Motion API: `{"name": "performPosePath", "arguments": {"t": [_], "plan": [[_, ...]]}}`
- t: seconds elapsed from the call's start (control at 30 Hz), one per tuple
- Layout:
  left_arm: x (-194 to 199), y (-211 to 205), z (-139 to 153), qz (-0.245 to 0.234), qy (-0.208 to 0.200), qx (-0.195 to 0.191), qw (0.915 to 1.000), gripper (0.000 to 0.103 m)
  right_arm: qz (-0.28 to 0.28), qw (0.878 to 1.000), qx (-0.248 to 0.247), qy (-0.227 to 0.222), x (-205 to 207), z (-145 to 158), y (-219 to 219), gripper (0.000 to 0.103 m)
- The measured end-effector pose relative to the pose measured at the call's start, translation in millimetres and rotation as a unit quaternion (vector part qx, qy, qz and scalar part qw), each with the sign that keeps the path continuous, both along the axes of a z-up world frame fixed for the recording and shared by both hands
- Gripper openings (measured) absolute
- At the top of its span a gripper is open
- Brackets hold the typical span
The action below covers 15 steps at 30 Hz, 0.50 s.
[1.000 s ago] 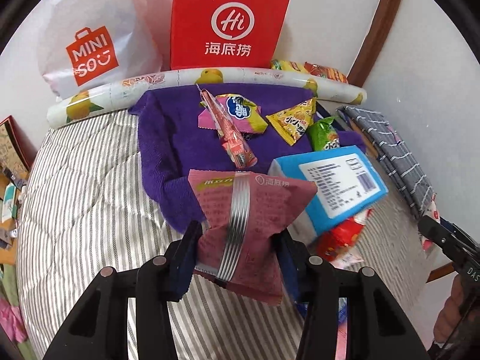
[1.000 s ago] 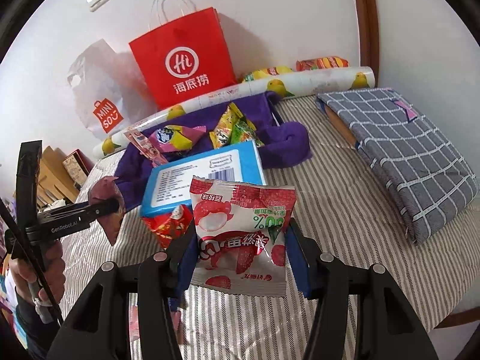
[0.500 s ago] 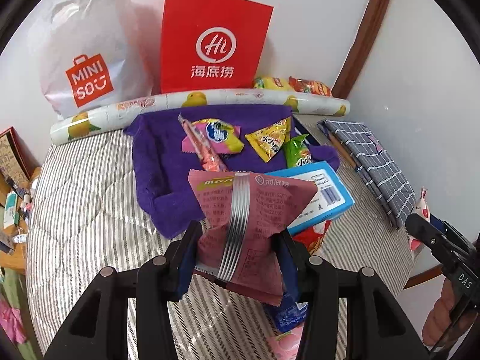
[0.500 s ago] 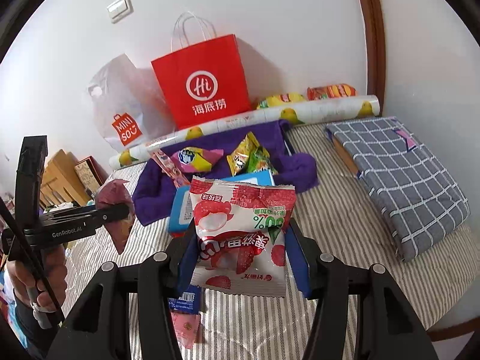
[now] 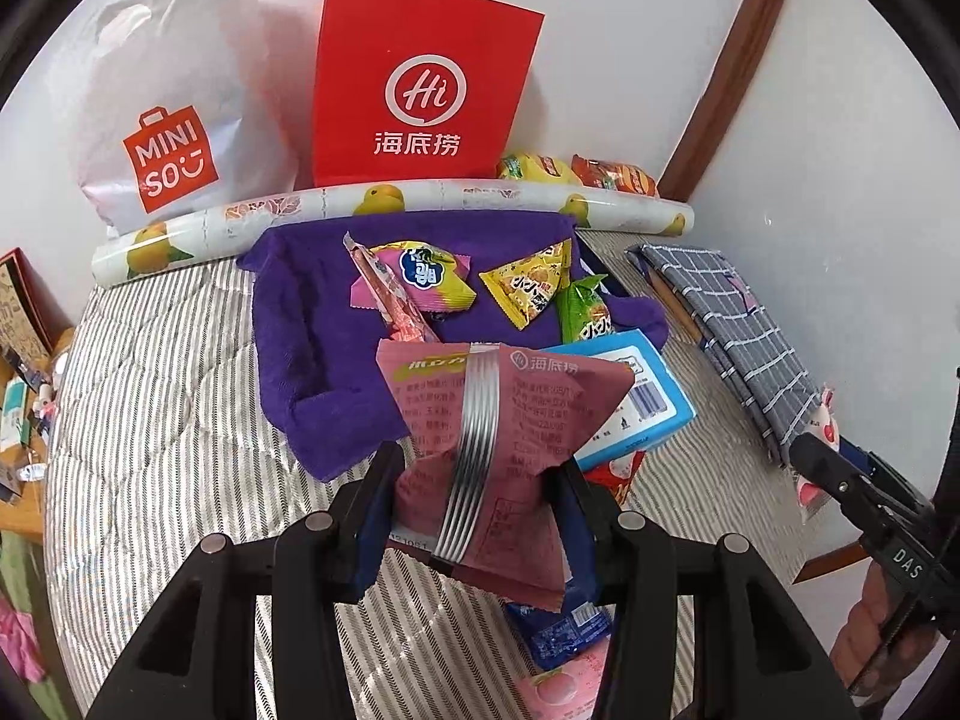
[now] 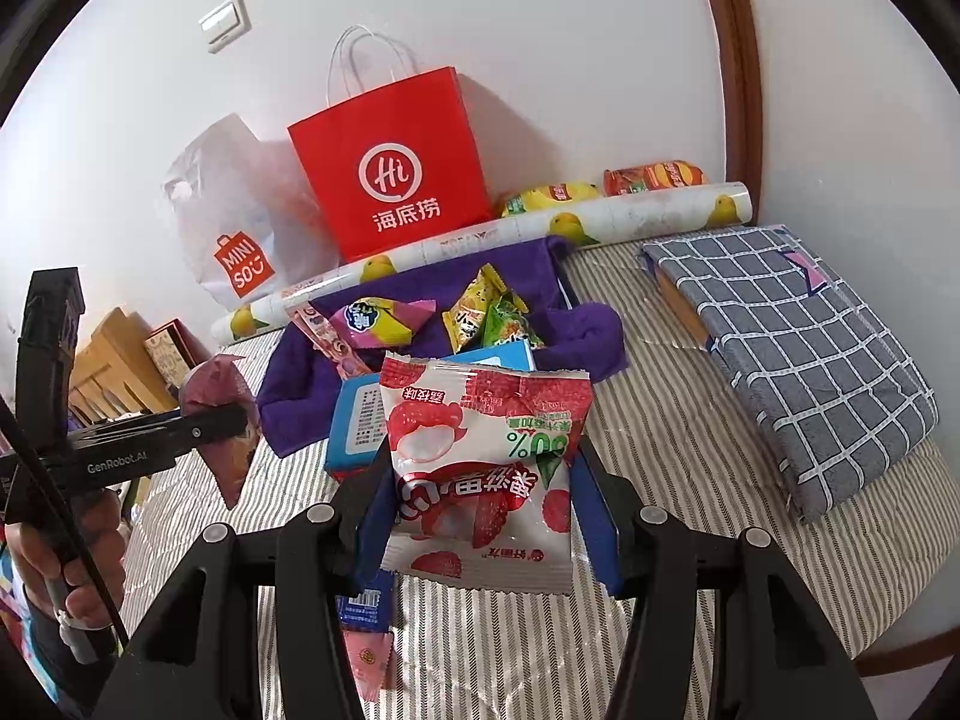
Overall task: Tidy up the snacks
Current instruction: 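Carry the pink bag and lychee bag over the purple towel with both tools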
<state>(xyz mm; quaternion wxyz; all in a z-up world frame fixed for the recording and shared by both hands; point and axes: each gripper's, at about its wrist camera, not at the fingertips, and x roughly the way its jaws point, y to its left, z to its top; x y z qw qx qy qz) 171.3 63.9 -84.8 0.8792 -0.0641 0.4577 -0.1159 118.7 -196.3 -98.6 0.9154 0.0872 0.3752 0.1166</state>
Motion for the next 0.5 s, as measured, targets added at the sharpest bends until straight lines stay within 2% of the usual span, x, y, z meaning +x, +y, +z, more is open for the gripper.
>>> {"name": "performPosePath", "arguments": {"t": [0.5], "plan": [[30.1,-0.6,25.2,0.003,-0.012,-0.027,0.9996,0.046,0.014,0.999,-0.02,-0.028,30.5,23.6,11.4,0.054]]}}
